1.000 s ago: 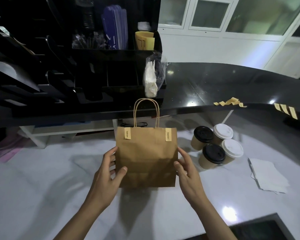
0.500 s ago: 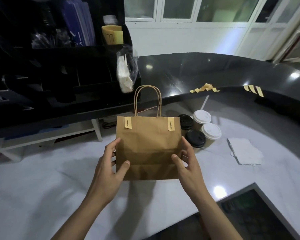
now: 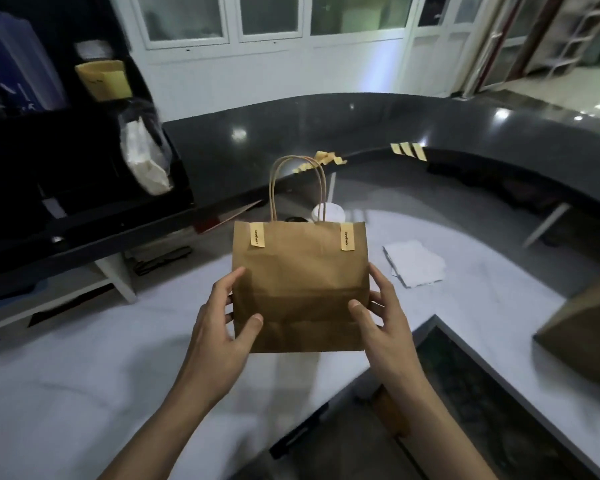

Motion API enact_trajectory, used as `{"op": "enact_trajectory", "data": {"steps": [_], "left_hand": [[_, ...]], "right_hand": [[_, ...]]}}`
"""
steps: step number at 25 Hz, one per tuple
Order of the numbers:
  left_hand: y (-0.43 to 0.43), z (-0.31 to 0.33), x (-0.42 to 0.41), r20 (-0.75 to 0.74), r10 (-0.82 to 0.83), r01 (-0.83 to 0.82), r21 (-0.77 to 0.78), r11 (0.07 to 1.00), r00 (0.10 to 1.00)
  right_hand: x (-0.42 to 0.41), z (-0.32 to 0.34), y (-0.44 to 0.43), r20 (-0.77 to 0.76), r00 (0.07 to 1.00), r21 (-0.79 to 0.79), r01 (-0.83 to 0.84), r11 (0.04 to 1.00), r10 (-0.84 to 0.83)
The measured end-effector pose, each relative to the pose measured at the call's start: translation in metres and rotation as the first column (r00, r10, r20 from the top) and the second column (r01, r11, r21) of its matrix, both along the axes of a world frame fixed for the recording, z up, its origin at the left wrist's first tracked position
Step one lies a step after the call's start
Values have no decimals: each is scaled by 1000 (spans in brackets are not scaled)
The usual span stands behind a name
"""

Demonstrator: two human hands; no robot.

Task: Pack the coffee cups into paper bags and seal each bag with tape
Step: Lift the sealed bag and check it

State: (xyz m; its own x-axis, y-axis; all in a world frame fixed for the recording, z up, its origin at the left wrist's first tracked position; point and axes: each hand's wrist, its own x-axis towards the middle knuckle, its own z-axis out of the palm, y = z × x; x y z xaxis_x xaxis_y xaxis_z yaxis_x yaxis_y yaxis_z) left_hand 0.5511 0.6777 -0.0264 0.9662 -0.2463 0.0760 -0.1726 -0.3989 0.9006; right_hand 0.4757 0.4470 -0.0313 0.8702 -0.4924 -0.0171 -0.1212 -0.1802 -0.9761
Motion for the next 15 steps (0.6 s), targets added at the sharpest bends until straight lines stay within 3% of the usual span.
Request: {"op": "enact_trajectory", "data": {"steps": [15], "left_hand": [[-165,28,-109,44,-314,315,-13,949,948]], "right_hand": [[-170,10,-133,82,935,43,343,938,-345]]}}
